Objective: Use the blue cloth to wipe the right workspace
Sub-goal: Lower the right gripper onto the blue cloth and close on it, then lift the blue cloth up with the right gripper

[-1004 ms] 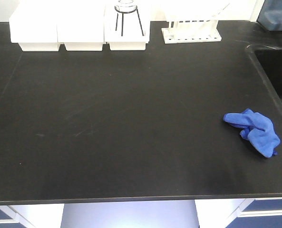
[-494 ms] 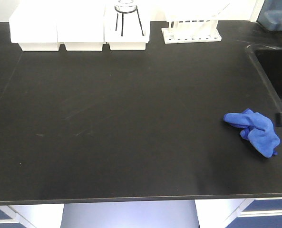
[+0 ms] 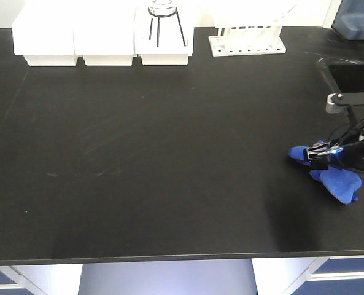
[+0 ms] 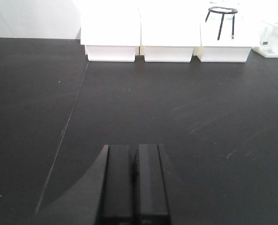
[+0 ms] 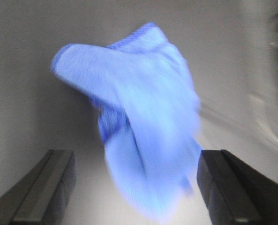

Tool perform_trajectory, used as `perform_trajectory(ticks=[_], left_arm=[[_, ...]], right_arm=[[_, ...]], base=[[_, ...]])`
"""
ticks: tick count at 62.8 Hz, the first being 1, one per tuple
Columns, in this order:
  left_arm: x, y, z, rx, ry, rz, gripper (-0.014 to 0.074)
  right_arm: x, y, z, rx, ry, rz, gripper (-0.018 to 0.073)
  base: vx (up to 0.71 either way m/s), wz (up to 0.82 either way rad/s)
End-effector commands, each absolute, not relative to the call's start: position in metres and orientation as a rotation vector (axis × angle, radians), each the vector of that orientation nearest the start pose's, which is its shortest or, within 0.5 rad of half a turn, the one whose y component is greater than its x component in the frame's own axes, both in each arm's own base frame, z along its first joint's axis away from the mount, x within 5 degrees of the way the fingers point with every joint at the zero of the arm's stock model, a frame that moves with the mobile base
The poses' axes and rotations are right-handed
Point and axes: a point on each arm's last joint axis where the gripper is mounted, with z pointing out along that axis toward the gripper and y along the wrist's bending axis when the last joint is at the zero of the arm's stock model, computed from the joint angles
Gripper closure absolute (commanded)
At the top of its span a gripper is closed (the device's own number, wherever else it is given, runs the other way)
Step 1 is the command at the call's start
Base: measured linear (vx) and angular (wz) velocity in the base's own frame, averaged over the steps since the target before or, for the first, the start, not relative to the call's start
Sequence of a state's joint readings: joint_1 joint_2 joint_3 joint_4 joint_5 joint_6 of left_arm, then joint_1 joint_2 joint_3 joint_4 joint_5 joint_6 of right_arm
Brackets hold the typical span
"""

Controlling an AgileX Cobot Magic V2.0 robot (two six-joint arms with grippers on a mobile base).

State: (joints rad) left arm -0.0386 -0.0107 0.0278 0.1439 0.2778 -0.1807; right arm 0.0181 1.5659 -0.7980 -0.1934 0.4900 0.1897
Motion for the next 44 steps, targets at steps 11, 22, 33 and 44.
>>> perform_trajectory(ticks=[11, 22, 33, 44], left_arm=[[0.056, 0.0, 0.177, -0.022, 1.712, -0.045, 0.0602], [0.056, 0.0, 0.177, -0.022, 1.712, -0.045, 0.0602], [0.056, 0.0, 0.177, -0.022, 1.712, -0.045, 0.0602], [0.056, 0.0, 0.177, -0.022, 1.712, -0.045, 0.0602]], right_arm=[[0.31, -0.02, 0.18, 0.052, 2.623, -0.131, 0.0092], [0.319, -0.023, 0.19, 0.062, 2.593, -0.137, 0.0468], [0.315, -0.024, 0.194, 0.078, 2.633, -0.151, 0.057], [0.304, -0.023, 0.223, 0.104, 2.556, -0.134, 0.0568]], base=[[0.0, 0.0], [0.0, 0.0], [0.0, 0.0], [0.0, 0.0]])
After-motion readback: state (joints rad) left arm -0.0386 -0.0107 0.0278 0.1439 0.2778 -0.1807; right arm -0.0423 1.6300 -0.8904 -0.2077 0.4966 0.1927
